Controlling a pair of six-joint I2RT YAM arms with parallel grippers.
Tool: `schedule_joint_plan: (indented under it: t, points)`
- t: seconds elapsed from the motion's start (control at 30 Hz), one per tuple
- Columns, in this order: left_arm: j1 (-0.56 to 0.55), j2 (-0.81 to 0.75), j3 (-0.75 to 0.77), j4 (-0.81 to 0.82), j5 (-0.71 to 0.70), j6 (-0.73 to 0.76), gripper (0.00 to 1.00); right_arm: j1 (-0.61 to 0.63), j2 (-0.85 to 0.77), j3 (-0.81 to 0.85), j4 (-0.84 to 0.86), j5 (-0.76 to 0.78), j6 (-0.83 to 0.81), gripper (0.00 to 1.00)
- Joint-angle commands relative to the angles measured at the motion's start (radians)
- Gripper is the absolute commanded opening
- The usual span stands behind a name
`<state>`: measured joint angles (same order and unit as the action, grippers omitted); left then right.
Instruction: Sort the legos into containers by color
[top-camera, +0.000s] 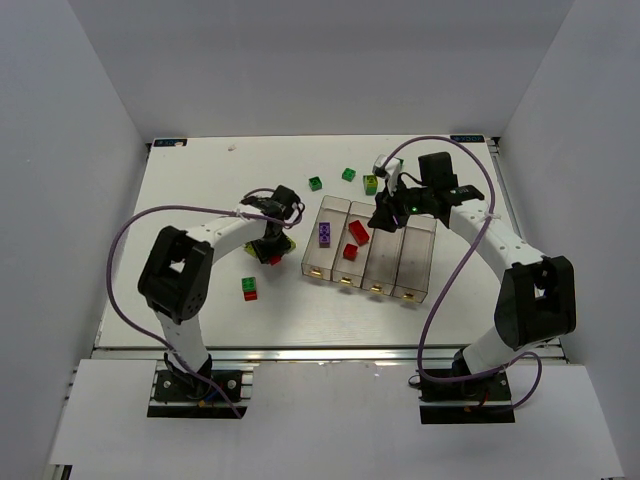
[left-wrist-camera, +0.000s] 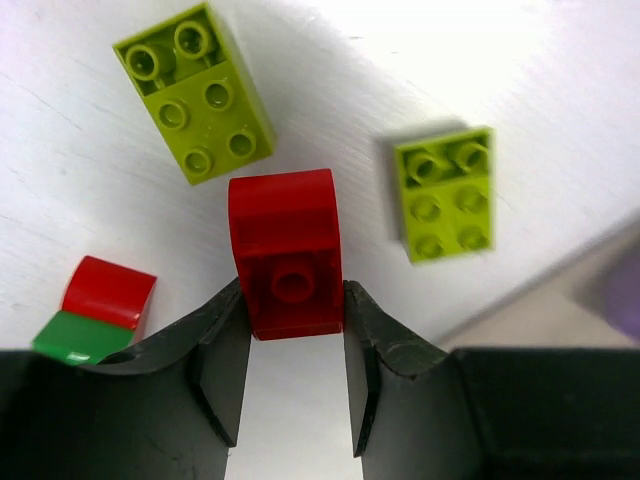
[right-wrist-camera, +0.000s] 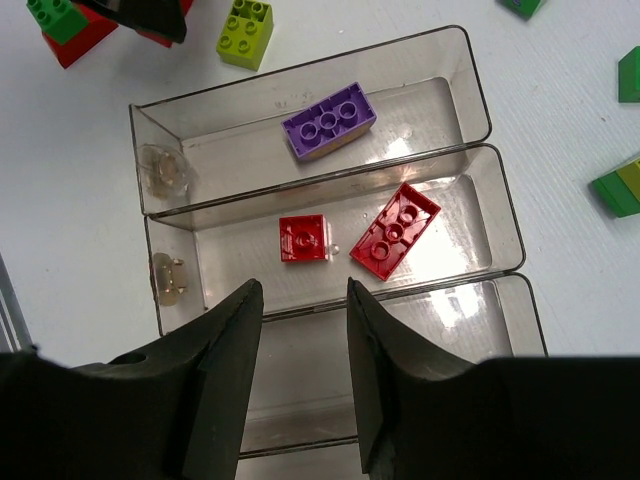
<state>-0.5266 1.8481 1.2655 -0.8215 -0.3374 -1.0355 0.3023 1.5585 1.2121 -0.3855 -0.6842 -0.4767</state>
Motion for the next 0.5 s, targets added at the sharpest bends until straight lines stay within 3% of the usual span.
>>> schedule_joint_plan:
  t: [0.0, 0.03, 0.2, 0.3, 0.37, 0.47]
  points:
    - [-0.009, -0.154, -0.008, 0.030, 0.000, 0.103, 0.13, -0.003, -0.038, 0.001, 0.027, -0.025, 0.013, 0.44]
    - [-0.010, -0.217, -0.017, 0.050, 0.056, 0.168, 0.06, -0.003, -0.040, 0.003, 0.027, -0.026, 0.015, 0.44]
    - [-0.010, -0.441, -0.162, 0.284, 0.199, 0.276, 0.00, -0.003, -0.044, 0.006, 0.025, -0.038, 0.030, 0.36]
    - [-0.010, -0.547, -0.245, 0.445, 0.323, 0.311, 0.00, -0.003, -0.054, 0.001, 0.031, -0.034, 0.046, 0.23]
    - [-0.019, -0.579, -0.271, 0.558, 0.397, 0.333, 0.00, -0.003, -0.061, -0.002, 0.040, -0.028, 0.058, 0.08]
    - [-0.039, -0.546, -0.284, 0.662, 0.512, 0.351, 0.00, -0.017, -0.074, 0.006, 0.050, -0.031, 0.101, 0.00]
